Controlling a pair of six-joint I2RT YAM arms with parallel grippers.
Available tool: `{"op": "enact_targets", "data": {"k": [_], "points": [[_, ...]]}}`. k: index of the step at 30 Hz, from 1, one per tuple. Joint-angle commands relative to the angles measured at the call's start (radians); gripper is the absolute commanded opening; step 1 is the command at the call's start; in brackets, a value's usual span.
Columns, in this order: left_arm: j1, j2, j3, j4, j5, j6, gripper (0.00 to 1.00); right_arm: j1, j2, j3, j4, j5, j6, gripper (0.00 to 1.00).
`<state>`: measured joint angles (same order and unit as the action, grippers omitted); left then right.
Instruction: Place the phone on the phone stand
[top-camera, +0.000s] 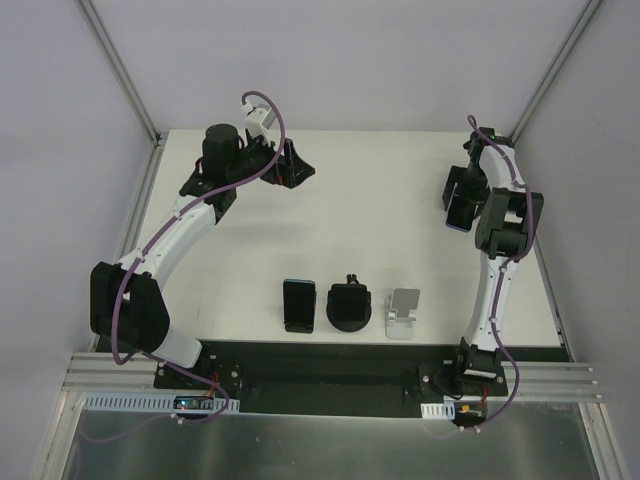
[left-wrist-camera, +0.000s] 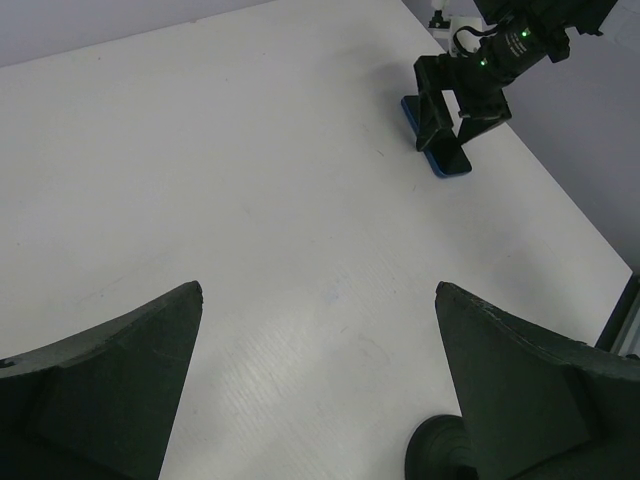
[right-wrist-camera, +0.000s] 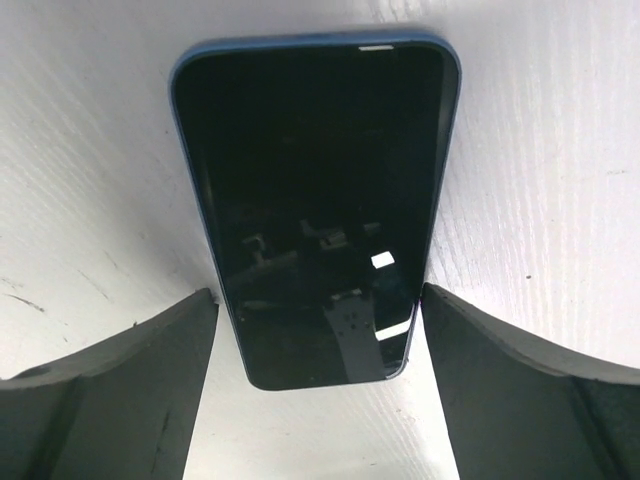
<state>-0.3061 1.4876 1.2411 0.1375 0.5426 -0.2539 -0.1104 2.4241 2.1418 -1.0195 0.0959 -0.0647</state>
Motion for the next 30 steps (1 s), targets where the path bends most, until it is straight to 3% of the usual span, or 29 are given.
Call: {"op": "enact_targets", "data": {"k": [1, 10, 12, 13, 17, 25, 30], "points": [[0.005, -0.02, 0.024, 0.042, 0.03, -0.002, 0.99, 0.006, 0.047, 0.078, -0.085, -0.056, -0.03, 0.84], [0.005, -0.016, 0.027, 0.042, 0.036, -0.011, 0.99, 0.005, 0.056, 0.083, -0.061, -0.133, -0.023, 0.7], [0.005, -0.016, 0.029, 0.042, 0.042, -0.015, 0.99, 0.005, 0.052, 0.063, -0.038, -0.145, -0.017, 0.63], [0.005, -0.015, 0.031, 0.042, 0.045, -0.016, 0.99, 0.002, 0.049, 0.055, -0.03, -0.165, -0.014, 0.54], [0.005, -0.001, 0.037, 0.053, 0.06, -0.031, 0.99, -0.005, -0.008, -0.104, 0.073, -0.2, 0.009, 0.41], [0.005, 0.037, 0.043, 0.128, 0.154, -0.102, 0.91, -0.028, -0.278, -0.475, 0.479, -0.343, 0.152, 0.07], [-0.002, 0.094, 0.044, 0.235, 0.224, -0.183, 0.82, -0.054, -0.454, -0.712, 0.865, -0.528, 0.368, 0.01]]}}
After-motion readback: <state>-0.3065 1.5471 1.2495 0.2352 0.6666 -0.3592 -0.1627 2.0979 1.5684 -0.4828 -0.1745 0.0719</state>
